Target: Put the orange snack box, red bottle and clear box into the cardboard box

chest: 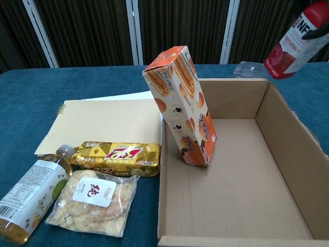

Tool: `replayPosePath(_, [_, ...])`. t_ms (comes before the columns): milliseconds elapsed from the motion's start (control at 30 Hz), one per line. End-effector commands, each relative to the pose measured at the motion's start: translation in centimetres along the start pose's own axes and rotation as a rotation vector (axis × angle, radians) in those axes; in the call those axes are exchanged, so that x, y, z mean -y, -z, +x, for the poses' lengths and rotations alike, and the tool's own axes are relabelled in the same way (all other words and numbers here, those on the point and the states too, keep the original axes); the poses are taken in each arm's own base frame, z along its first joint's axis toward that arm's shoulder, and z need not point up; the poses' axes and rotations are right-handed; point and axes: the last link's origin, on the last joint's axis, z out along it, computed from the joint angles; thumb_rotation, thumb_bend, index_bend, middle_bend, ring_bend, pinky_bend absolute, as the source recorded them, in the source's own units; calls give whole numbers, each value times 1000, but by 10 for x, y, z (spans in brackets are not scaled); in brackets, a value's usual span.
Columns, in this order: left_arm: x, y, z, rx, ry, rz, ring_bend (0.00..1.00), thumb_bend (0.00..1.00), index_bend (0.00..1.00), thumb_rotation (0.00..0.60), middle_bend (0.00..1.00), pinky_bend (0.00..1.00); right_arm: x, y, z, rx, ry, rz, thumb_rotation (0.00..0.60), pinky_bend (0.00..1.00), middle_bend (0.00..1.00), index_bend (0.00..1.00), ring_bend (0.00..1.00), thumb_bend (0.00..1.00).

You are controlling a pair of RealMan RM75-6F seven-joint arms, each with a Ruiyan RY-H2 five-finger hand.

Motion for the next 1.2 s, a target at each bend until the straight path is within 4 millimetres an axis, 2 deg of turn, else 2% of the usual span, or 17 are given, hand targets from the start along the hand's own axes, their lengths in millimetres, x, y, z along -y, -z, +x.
replayPosePath(33, [1,0,1,-8,-2,3,0,2,0,526,0,0,12,1,37,-73,19,3,600,812,444,562,617,365])
replayPosePath(267, [2,2,4,-27,4,2,0,1,0,524,0,0,44,8,54,-81,40,56,600,812,444,561,617,364])
replayPosePath(467, [3,7,5,-27,14,-16,0,0,0,526,0,0,67,14,40,-20,57,99,600,805,429,531,604,351])
replayPosePath(567, [3,8,5,-24,15,-22,0,1,0,527,0,0,75,17,30,12,61,114,600,689,334,364,491,245])
replayPosePath(633, [3,9,4,-21,16,-26,0,2,0,526,0,0,77,19,24,45,60,121,600,559,167,142,327,128])
replayPosePath(700, [3,9,4,-19,18,-30,0,2,0,526,0,0,77,20,21,80,45,123,600,443,42,22,160,39])
replayPosePath(733, [2,9,5,-18,19,-31,0,1,0,527,0,0,78,21,20,97,31,123,600,380,10,1,86,15])
replayPosePath(800, [3,8,4,-19,20,-26,0,1,0,526,0,0,77,21,21,122,7,116,600,268,0,0,8,0])
replayPosePath(867, [3,7,5,-22,20,-19,0,1,0,525,0,0,76,21,27,119,-6,105,600,173,0,0,0,0])
replayPosePath(1067, [3,5,4,-19,22,-11,0,1,0,526,0,0,73,25,37,101,-42,74,600,58,0,0,0,0])
replayPosePath(1200, [4,4,4,-21,24,-3,0,1,0,527,0,0,70,28,42,105,-61,59,600,48,0,0,0,0])
